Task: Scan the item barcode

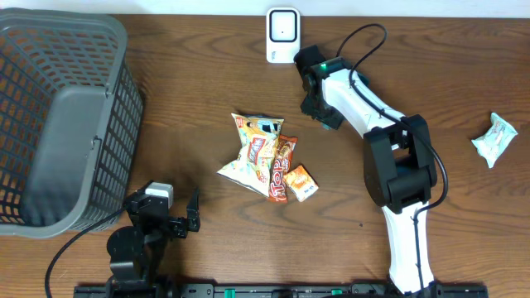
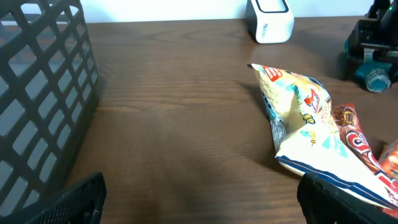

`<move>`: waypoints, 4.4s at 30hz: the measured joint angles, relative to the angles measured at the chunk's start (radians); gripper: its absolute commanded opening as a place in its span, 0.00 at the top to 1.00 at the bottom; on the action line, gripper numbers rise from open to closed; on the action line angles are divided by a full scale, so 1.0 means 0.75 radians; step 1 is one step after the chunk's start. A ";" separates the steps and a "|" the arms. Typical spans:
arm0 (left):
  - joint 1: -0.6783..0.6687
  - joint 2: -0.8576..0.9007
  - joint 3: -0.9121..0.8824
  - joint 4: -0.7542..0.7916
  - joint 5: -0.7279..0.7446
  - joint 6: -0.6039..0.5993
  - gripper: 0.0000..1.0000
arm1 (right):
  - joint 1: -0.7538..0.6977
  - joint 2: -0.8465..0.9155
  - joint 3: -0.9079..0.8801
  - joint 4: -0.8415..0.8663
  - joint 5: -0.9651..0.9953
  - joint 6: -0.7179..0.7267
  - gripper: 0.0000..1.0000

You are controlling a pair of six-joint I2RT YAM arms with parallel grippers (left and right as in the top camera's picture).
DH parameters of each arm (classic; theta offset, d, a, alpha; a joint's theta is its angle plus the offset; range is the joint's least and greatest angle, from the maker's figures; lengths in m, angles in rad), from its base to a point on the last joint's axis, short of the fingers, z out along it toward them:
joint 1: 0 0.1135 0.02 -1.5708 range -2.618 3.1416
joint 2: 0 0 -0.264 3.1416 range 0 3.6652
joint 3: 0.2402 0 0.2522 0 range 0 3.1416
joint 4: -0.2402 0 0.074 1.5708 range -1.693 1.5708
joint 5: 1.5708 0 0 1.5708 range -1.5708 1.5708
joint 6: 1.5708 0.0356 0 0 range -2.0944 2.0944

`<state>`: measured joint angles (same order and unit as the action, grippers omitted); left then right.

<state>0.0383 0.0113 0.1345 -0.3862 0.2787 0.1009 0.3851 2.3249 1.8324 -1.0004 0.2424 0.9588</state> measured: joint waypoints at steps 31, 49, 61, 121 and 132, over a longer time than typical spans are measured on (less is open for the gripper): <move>0.000 0.000 0.000 -0.001 0.000 0.000 0.02 | -0.225 -0.010 0.347 -0.904 -0.605 -0.588 0.84; 0.000 0.000 0.000 -0.001 0.000 0.000 0.02 | -0.299 -0.229 0.349 -0.927 -0.883 -0.791 0.67; 0.000 0.000 0.000 -0.001 0.000 0.000 0.02 | -0.289 -0.300 0.344 -0.879 -0.753 -0.798 0.45; 0.000 0.000 0.000 -0.001 0.000 0.000 0.02 | 0.166 -0.644 -0.443 -0.370 -0.321 -0.785 0.68; 0.000 0.000 0.000 -0.001 0.000 0.000 0.02 | 0.162 -0.645 -0.438 -0.323 -0.278 -0.378 0.77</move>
<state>0.0383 0.0113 0.1345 -0.3866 0.2787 0.1009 0.5064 1.8408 1.5036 -1.2430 0.0341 0.6754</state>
